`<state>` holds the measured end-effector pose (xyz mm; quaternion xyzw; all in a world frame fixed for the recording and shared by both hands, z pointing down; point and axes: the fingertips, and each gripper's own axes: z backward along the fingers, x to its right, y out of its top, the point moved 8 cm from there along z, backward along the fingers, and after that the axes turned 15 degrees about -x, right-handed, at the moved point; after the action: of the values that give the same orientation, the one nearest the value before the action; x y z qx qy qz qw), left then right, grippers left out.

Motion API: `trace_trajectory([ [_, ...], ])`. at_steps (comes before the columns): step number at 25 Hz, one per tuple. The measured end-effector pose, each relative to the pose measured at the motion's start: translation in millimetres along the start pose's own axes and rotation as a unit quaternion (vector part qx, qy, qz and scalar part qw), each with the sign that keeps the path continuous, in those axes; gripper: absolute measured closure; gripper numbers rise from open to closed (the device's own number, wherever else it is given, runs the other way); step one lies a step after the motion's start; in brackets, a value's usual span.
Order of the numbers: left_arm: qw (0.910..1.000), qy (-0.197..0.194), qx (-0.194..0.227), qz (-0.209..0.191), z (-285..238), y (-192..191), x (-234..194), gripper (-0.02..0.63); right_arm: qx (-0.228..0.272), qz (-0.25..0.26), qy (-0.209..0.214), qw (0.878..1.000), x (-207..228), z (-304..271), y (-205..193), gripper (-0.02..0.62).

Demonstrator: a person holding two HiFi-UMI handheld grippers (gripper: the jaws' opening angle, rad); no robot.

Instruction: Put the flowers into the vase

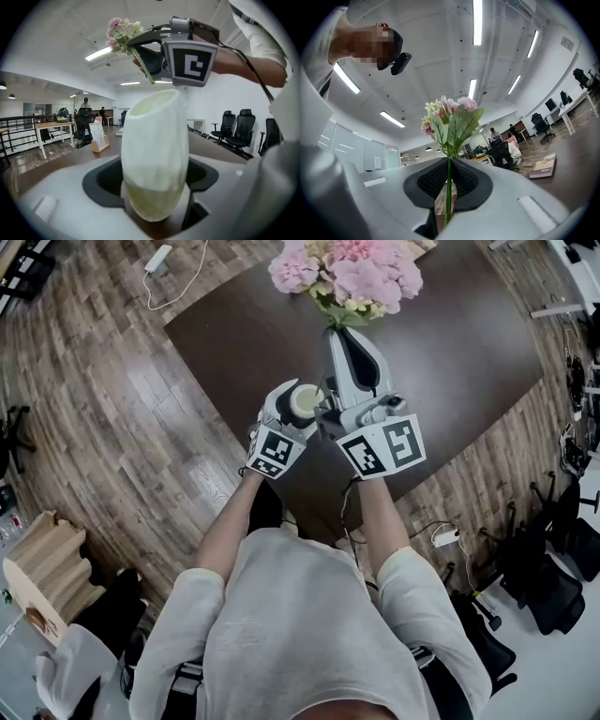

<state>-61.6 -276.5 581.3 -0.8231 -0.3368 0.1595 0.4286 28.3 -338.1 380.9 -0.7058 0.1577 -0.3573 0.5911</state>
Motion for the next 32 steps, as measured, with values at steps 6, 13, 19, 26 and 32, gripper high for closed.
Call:
trace_trajectory([
  [6, 1.0000, -0.002, 0.002, -0.001, 2.0, -0.8, -1.1, 0.238, -0.027, -0.009, -0.004, 1.000, 1.8, 2.5, -27.0, 0.572],
  [13, 1.0000, -0.001, 0.002, -0.001, 1.3, -2.9, -2.9, 0.238, -0.053, -0.012, -0.012, 0.998, -2.5, 19.9, -58.6, 0.565],
  [19, 0.9999, 0.002, 0.010, 0.002, 3.9, -7.0, 1.9, 0.238, -0.082, 0.019, -0.030, 0.996, -16.4, 44.4, -84.4, 0.552],
  [26, 1.0000, 0.004, 0.002, 0.007, -16.7, 3.1, -11.0, 0.238, -0.142, 0.089, -0.060, 0.984, -9.4, 43.5, -108.6, 0.542],
  [32, 0.9999, 0.008, 0.007, 0.005, -1.3, -2.7, -3.2, 0.238, -0.174, 0.136, -0.091, 0.971, -25.4, 58.5, -135.8, 0.446],
])
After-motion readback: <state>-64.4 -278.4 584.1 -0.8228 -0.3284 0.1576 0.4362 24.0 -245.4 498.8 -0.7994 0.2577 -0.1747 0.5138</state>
